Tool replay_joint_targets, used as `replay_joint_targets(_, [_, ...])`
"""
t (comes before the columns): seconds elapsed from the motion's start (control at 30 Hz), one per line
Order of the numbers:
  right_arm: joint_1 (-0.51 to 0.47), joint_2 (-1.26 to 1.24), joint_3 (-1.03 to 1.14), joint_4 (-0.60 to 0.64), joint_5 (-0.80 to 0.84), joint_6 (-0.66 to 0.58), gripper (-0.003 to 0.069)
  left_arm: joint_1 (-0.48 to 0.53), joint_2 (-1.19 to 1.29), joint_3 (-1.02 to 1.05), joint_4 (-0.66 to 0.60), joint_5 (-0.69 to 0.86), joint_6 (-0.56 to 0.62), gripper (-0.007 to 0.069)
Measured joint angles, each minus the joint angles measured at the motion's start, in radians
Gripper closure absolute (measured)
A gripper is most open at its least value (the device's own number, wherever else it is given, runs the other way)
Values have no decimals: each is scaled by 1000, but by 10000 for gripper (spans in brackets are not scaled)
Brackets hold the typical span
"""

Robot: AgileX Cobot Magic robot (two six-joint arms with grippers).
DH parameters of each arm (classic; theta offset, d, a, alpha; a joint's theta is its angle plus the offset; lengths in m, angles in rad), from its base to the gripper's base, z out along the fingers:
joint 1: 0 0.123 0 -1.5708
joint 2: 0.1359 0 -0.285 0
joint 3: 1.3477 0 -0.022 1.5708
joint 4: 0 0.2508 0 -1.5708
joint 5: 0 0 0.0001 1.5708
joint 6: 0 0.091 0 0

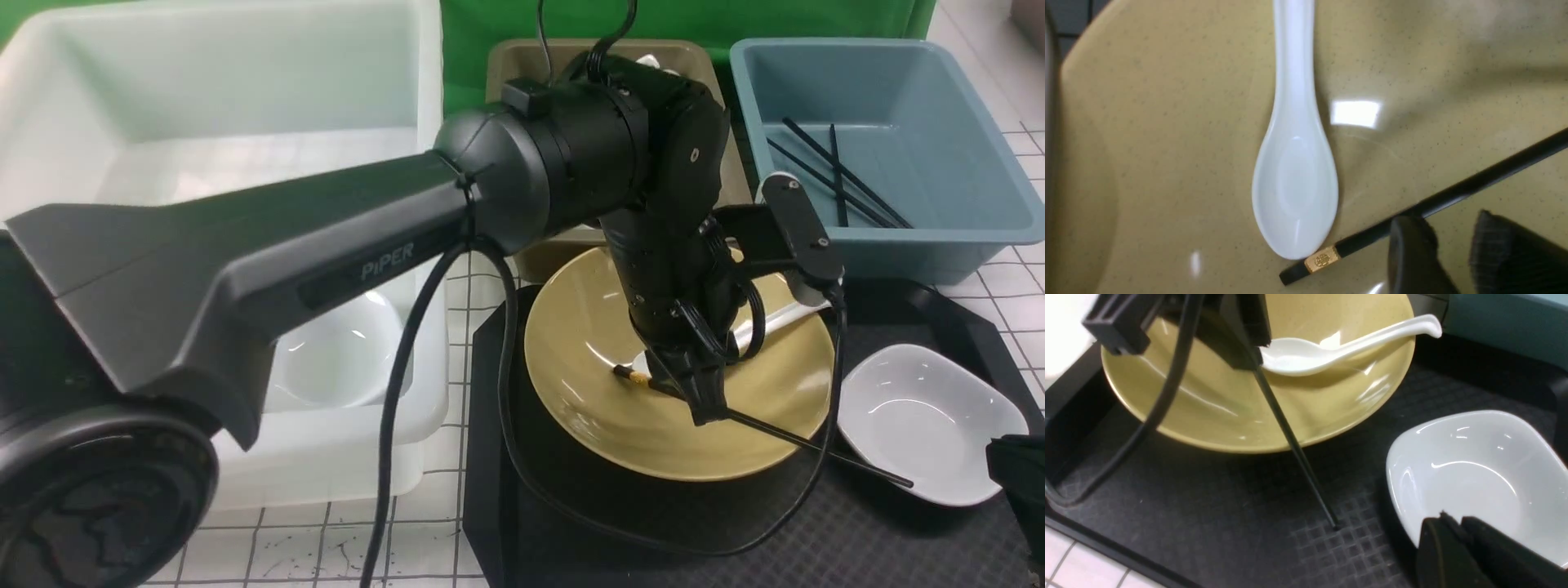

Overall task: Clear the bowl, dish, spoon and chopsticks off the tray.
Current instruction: Use the left arm to grab a chopstick

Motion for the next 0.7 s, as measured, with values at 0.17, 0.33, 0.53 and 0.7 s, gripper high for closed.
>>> replay_joint_targets(0.17, [0, 0, 0, 0, 0, 0, 565, 0, 24, 1, 6, 20, 103, 295])
replay_joint_targets(0.33, [0, 0, 0, 0, 1, 0, 560, 0, 53, 1, 3, 39, 282, 277])
replay_joint_targets(0.53, [0, 0, 0, 0, 1, 0, 559, 0, 75, 1, 3, 17, 384, 459])
replay_joint_targets(0.7, [0, 0, 0, 0, 1, 0, 559, 0, 75, 1, -3, 16, 377, 598])
